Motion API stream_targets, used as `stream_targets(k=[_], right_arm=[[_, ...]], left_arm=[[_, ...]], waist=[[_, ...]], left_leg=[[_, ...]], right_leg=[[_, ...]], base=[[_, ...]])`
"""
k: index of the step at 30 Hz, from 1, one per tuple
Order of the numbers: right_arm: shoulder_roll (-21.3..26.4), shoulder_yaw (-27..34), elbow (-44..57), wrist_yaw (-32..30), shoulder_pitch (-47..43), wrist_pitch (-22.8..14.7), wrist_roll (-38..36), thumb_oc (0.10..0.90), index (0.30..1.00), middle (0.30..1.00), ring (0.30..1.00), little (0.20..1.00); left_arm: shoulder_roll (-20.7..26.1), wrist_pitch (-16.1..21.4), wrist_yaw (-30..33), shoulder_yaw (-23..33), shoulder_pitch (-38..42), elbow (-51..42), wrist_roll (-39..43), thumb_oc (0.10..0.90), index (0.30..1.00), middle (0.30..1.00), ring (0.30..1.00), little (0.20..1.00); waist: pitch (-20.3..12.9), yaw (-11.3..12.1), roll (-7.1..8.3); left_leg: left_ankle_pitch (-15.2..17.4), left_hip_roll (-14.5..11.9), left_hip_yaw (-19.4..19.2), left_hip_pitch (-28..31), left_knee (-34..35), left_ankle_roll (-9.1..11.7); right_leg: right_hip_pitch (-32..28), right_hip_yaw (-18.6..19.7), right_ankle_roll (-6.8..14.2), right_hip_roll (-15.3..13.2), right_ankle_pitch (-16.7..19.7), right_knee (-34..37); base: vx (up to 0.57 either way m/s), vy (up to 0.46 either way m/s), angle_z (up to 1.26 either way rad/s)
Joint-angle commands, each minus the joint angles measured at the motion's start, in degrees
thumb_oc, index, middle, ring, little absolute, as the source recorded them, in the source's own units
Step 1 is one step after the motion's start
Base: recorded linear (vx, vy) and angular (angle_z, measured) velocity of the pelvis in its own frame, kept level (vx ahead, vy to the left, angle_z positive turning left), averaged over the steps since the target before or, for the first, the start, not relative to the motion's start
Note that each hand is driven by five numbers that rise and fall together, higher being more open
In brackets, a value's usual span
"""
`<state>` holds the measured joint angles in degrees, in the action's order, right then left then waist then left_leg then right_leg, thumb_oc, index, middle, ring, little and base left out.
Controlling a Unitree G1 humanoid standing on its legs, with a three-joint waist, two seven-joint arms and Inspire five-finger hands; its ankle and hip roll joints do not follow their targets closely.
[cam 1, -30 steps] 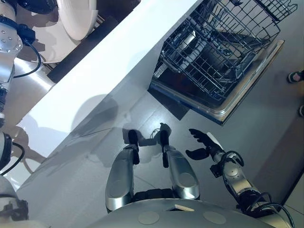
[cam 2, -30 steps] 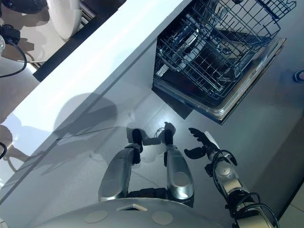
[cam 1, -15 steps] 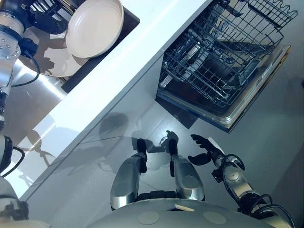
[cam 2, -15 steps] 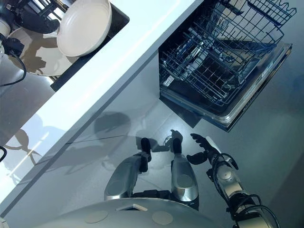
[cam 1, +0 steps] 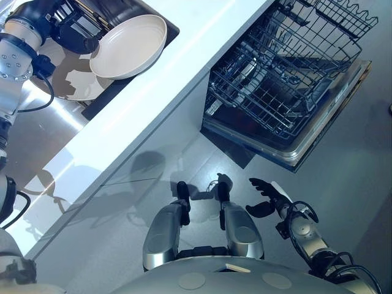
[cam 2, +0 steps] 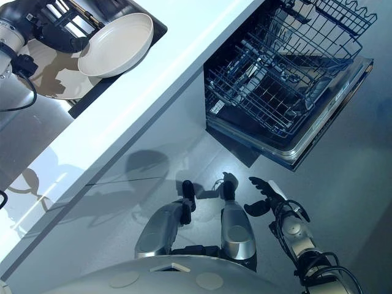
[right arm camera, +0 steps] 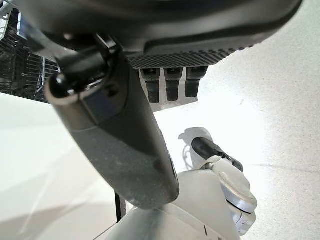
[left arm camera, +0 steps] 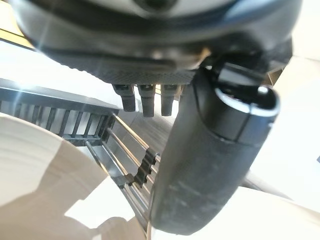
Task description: Pick up plates and place into dishwasher.
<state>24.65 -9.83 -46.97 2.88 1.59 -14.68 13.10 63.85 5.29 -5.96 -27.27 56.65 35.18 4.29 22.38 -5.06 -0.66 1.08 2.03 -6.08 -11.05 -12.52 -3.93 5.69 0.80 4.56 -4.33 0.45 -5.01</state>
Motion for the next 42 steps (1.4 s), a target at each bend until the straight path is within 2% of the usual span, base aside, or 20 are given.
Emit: stream_targets(k=[1, 8, 12, 15, 21, 26, 28, 31, 34, 42], right_arm=[[4.8, 0.6, 0.8, -1.0, 4.4, -1.9, 0.4, 0.8, 0.9, 0.9, 0.9, 0.9], [5.0, 0.3, -0.2, -1.5, 4.3, -2.5, 0.7, 0.8, 0.9, 0.9, 0.9, 0.9], [5.1, 0.2, -0.5, -1.5, 4.6, -2.7, 0.9, 0.8, 0.9, 0.9, 0.9, 0.9], [5.1, 0.1, -0.6, -1.3, 4.7, -2.7, 1.1, 0.8, 0.9, 0.9, 0.9, 0.9], [4.1, -0.9, -0.7, -1.8, 5.5, -2.5, 1.6, 0.8, 0.9, 0.9, 0.9, 0.9], [3.5, -1.6, -0.8, -2.1, 5.8, -2.1, 2.2, 0.8, 0.9, 0.9, 0.9, 0.9], [3.2, -1.7, -1.2, -2.3, 6.0, -2.3, 2.6, 0.8, 0.9, 0.9, 0.9, 0.9], [2.7, -1.8, -1.2, -2.8, 6.4, -1.9, 2.9, 0.8, 0.9, 0.9, 0.9, 0.9], [2.1, -1.0, -0.6, -2.8, 6.7, -1.3, 3.3, 0.8, 0.9, 0.9, 0.9, 0.9], [1.7, 0.9, -1.4, -2.0, 6.7, -2.0, 4.1, 0.8, 0.9, 0.9, 0.9, 0.9]], left_arm=[[4.9, 3.8, 2.4, 1.0, 4.8, 2.2, -2.5, 0.8, 0.9, 0.9, 0.9, 0.9], [6.3, 7.2, 5.4, -1.3, 7.0, 2.9, -7.7, 0.8, 0.9, 0.9, 0.9, 0.9], [7.5, 7.8, 7.1, -2.3, 7.5, 2.5, -8.0, 0.8, 0.9, 0.9, 0.9, 0.9], [8.3, 6.4, 10.3, -1.6, 7.5, 2.1, -8.0, 0.8, 0.9, 0.9, 0.9, 0.9], [9.2, 2.0, 21.6, 2.6, 7.8, 4.8, -4.2, 0.8, 0.9, 0.9, 0.9, 0.9], [9.4, 1.0, 24.2, 4.3, 7.0, 6.2, -4.2, 0.8, 0.9, 0.9, 0.9, 0.9], [9.5, 1.2, 22.9, 5.0, 6.4, 6.4, -2.8, 0.8, 0.9, 0.9, 0.9, 0.9], [9.0, 3.0, 16.4, 6.9, 4.3, 5.7, 3.3, 0.8, 0.9, 0.9, 0.9, 0.9], [7.2, 6.6, 4.1, 8.7, 0.5, 2.3, 5.9, 0.8, 0.9, 0.9, 0.9, 0.9], [6.5, 8.7, 1.3, 13.4, -10.4, -9.5, -1.7, 0.8, 0.9, 0.9, 0.9, 0.9]], waist=[[-7.2, -0.7, -2.76], [-7.4, -0.5, -2.93], [-7.8, -0.4, -3.09], [-8.2, -0.2, -3.14], [-9.4, 0.2, -3.08], [-10.1, 0.2, -3.04], [-10.4, 0.2, -3.07], [-10.6, 0.4, -3.05], [-10.6, 0.7, -3.01], [-10.7, 1.5, -2.81]], left_leg=[[4.4, 4.5, -0.1, 6.8, 6.7, -0.7], [4.5, 4.6, -0.1, 6.8, 6.5, -0.7], [4.4, 4.6, 0.0, 7.2, 7.0, -0.6], [4.5, 4.7, 0.1, 7.7, 7.3, -0.6], [4.7, 4.9, 0.7, 8.6, 7.9, -0.4], [4.8, 4.9, 0.7, 9.2, 8.4, -0.3], [4.9, 4.8, 0.8, 9.6, 8.6, -0.2], [5.0, 4.6, 0.8, 10.1, 8.8, -0.1], [5.1, 4.4, 0.7, 10.4, 8.8, -0.1], [5.1, 4.3, 0.9, 11.4, 9.7, -0.1]], right_leg=[[4.6, -1.7, 2.1, 3.6, -4.4, -4.7], [4.4, -2.0, 2.1, 3.3, -4.4, -4.6], [4.0, -2.1, 2.1, 3.3, -4.6, -4.4], [3.5, -2.2, 2.1, 3.2, -4.7, -4.0], [2.1, -2.7, 2.0, 3.0, -5.0, -3.3], [1.5, -2.7, 1.9, 3.0, -5.2, -3.0], [1.2, -2.8, 1.9, 3.1, -5.5, -3.0], [0.8, -3.0, 2.0, 3.0, -5.8, -2.9], [0.6, -3.3, 2.2, 3.1, -6.0, -3.0], [0.1, -4.0, 2.3, 3.3, -5.7, -2.2]], base=[[0.0, 0.0, 0.0], [0.0, 0.0, 0.0], [0.0, 0.0, 0.0], [0.0, 0.0, 0.0], [0.0, 0.0, 0.0], [0.0, 0.0, 0.03], [-0.01, -0.006, 0.04], [-0.01, -0.008, -0.01], [-0.02, -0.029, 0.01], [-0.04, -0.047, 0.01]])
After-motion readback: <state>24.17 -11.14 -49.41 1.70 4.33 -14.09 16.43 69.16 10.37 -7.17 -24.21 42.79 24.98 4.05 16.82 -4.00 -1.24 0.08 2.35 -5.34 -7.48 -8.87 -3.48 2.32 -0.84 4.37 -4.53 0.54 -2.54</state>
